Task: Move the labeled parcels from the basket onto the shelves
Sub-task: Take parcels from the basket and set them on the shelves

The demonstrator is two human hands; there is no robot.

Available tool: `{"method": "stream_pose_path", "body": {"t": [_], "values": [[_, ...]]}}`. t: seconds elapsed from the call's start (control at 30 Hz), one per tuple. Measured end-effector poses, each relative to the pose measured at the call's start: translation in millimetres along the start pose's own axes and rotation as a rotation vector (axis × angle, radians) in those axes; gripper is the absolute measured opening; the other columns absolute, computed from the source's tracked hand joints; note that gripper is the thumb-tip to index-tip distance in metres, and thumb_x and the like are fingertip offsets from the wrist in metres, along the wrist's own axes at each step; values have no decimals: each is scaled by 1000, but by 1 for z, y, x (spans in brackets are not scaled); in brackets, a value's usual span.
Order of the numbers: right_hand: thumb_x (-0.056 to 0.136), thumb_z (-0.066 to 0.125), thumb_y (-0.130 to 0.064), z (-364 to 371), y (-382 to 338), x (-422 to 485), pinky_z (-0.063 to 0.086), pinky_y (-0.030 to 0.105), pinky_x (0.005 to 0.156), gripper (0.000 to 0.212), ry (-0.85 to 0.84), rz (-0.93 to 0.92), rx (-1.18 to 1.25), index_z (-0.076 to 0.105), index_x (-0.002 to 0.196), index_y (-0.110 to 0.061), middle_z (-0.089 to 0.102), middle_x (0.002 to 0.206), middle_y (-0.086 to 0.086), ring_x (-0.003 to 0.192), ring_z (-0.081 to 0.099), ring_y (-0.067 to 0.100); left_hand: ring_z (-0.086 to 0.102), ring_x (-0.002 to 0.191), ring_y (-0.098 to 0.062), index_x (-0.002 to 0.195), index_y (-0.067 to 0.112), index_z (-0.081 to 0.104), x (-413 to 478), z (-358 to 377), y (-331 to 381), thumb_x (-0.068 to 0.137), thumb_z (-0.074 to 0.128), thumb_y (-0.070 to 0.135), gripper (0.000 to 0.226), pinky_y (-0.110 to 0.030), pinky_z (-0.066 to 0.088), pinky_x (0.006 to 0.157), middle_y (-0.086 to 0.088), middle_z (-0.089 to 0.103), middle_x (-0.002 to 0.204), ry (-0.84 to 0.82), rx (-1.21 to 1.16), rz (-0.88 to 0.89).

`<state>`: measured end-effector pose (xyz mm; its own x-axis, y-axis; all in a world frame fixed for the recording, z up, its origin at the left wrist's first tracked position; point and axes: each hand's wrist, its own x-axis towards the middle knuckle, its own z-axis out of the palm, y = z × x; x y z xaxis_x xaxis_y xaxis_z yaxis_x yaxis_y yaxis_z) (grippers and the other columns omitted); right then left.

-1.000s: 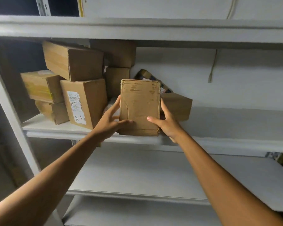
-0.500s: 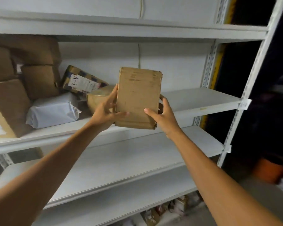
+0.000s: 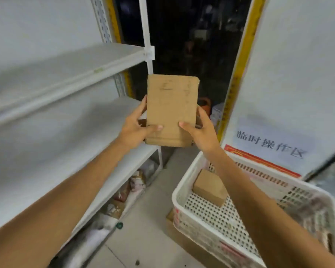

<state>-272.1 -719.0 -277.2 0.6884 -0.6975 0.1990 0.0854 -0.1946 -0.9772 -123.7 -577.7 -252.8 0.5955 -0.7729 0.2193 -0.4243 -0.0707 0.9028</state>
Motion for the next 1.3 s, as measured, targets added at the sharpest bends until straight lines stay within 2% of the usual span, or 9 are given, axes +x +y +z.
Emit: {"method": "stream_pose_path", "body": {"t": [0.13,0.33,0.4,0.57,0.7,0.77,1.0,1.17,1.3], "values": [[88,70,-22,-75,54,-37,49,32,98,63,148,125,-26,39,143,-22,55,135,-3,121,53,12,39,135,-9,151,34,21,9,96,-30,69,83,32,103,-42,40,109,10,44,146,-220,-35,-75],[86,70,-10,-146,133,-90,52,32,94,64,368,379,57,41,141,-22,58,132,2,118,58,17,41,135,-15,151,30,22,12,220,-88,74,80,13,98,-43,43,106,5,43,147,-479,-134,-225],[86,69,-7,-162,155,-107,52,33,95,64,442,475,64,40,142,-18,57,133,6,117,59,19,40,136,-16,152,28,22,11,258,-107,74,81,15,99,-40,46,103,3,41,149,-592,-134,-274],[86,68,-3,-193,203,-136,51,38,96,63,588,680,51,42,141,-17,58,132,10,118,57,23,36,136,-14,152,18,20,1,331,-144,76,77,7,96,-8,43,87,-3,35,152,-750,-148,-451],[84,72,-11,-205,233,-152,50,37,96,67,641,792,26,40,143,-16,57,133,9,121,56,21,28,142,-18,152,22,19,-2,367,-164,78,76,7,94,-35,34,112,-1,30,155,-848,-132,-496],[85,71,-13,-213,256,-157,50,37,97,66,674,829,41,41,143,-16,57,133,8,120,56,20,29,141,-17,152,25,19,-4,384,-175,79,76,6,94,-39,36,111,1,31,154,-866,-128,-540],[85,71,-11,-238,361,-142,51,32,92,47,625,925,108,49,126,-21,61,120,4,110,59,20,32,122,1,153,18,13,-20,444,-240,83,68,-3,92,0,42,78,11,32,140,-788,-90,-655],[84,72,-16,-250,428,-129,47,35,98,58,575,958,114,44,135,-18,56,127,1,115,54,18,34,126,0,153,25,9,-20,481,-282,82,71,0,97,-19,37,100,13,38,137,-754,-39,-661],[85,71,-21,-258,473,-119,48,34,98,62,561,1005,120,43,140,-21,56,129,-2,116,53,17,38,123,5,152,26,14,-16,499,-315,84,69,4,91,-12,40,100,17,39,137,-739,-26,-605]]}}
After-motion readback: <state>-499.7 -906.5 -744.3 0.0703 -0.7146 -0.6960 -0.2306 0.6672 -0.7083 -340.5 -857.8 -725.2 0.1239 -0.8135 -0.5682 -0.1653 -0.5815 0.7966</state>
